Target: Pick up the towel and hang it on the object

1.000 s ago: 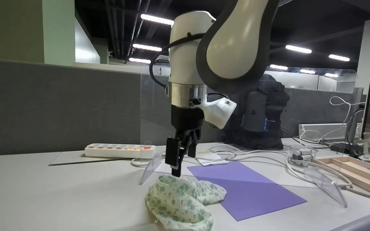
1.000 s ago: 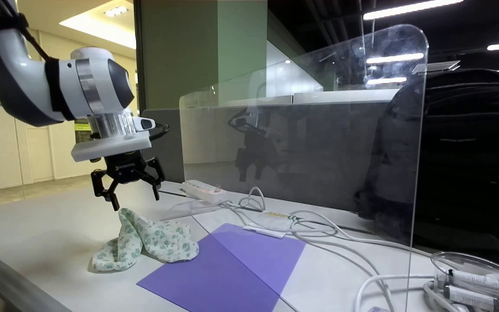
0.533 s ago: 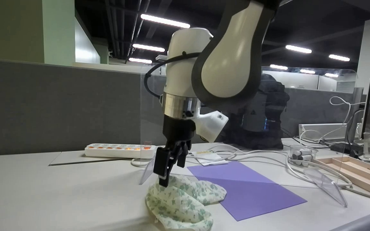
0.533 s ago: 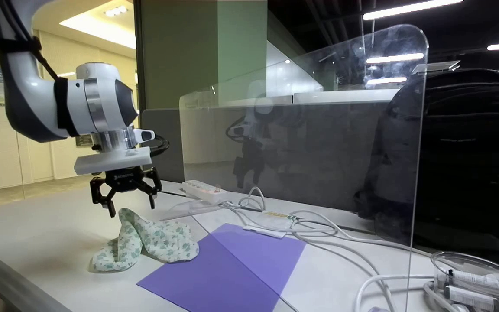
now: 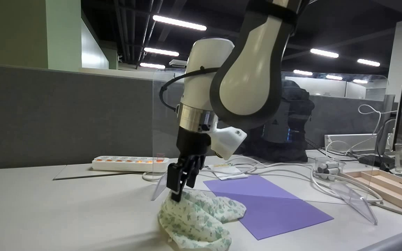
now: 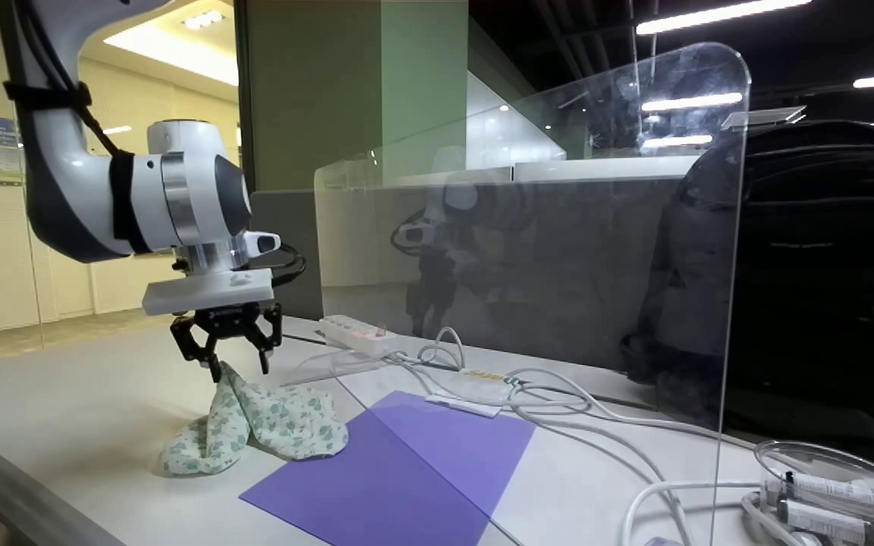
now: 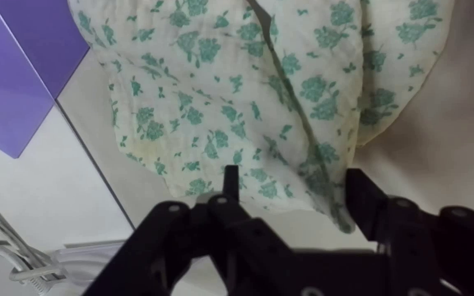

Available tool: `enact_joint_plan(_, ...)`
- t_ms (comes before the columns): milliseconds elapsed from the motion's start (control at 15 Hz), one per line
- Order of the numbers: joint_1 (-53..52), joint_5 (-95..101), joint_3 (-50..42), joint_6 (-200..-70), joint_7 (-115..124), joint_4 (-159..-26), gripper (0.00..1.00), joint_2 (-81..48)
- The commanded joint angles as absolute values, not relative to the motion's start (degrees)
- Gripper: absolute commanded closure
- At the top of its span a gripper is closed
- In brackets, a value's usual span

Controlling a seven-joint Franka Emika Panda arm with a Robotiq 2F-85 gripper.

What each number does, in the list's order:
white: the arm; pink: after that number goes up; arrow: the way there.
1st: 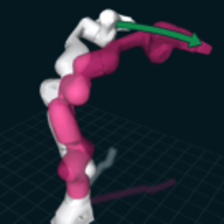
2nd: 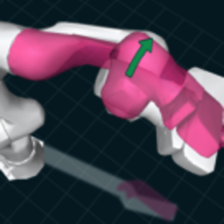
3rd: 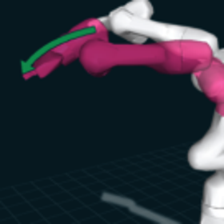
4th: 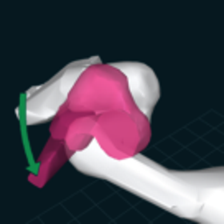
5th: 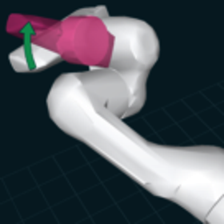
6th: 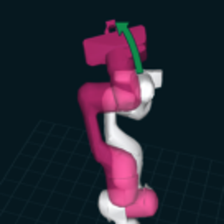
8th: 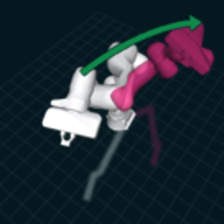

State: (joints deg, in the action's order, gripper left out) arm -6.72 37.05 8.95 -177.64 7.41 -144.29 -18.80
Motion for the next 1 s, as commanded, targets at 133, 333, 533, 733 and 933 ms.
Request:
enact_joint_plan(133,-6.1,35.7,9.6,-179.4,8.2,-144.8,0.76,-18.8)
enact_joint_plan(333,-4.3,33.0,12.2,-178.5,7.8,-145.4,0.96,-18.8)
enact_joint_plan(533,-6.2,22.1,13.7,-175.8,4.2,-146.4,1.0,-17.5)
enact_joint_plan(733,-7.5,10.5,16.4,-170.9,4.7,-146.0,1.0,-15.1)
enact_joint_plan(933,-10.4,3.7,17.2,-169.6,6.4,-146.0,1.0,-9.5)
